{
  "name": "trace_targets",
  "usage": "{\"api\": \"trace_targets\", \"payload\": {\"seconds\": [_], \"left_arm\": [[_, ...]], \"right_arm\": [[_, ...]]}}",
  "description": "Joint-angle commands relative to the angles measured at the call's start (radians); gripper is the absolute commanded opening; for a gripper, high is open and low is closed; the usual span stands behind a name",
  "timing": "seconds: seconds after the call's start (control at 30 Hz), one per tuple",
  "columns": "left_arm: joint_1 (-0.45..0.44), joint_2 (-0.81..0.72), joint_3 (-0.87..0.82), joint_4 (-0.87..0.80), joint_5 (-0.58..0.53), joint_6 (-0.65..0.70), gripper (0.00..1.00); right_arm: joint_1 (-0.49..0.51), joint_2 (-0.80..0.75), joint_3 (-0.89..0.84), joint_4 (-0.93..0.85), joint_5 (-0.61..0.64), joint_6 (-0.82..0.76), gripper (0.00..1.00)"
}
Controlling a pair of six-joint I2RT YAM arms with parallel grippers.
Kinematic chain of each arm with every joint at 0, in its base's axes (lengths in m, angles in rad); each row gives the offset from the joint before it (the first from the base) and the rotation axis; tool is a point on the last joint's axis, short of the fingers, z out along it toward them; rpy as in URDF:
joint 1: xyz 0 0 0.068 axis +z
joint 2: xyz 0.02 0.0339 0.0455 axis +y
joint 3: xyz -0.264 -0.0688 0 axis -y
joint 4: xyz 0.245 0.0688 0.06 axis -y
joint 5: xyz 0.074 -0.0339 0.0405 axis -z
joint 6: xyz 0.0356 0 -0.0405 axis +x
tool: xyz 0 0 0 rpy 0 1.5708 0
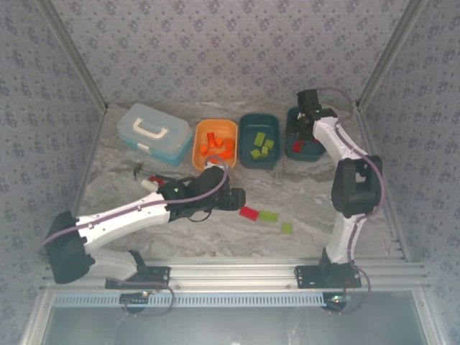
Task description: Sort the legos into containers by color
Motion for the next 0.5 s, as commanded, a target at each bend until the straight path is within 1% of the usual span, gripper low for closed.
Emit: {"api": "trace_targets", "payload": {"seconds": [0.0, 0.17, 0.27, 0.47], "left_arm": [[-0.015, 0.046, 0.068, 0.054, -0.008, 0.022, 0.76], [-0.035, 0.134, 0.117, 0.057, 0.017, 0.002, 0.76], [-0.062, 0.186, 0.152, 0.063, 0.019, 0.005, 0.75], [-0.086, 0.281, 0.256, -0.001, 0.035, 0.079, 0.75]], "right_arm": [[-0.028, 0.075, 0.085, -0.073, -0.059, 0.048, 0.37], [-0.058, 0.181, 0.188, -0.111, -0.099, 0.048, 0.37], [-0.058, 0.223, 0.212, -0.124, -0.109, 0.047, 0.38], [-0.077, 0.266, 0.224, -0.125, -0.132, 0.066, 0.42]]}}
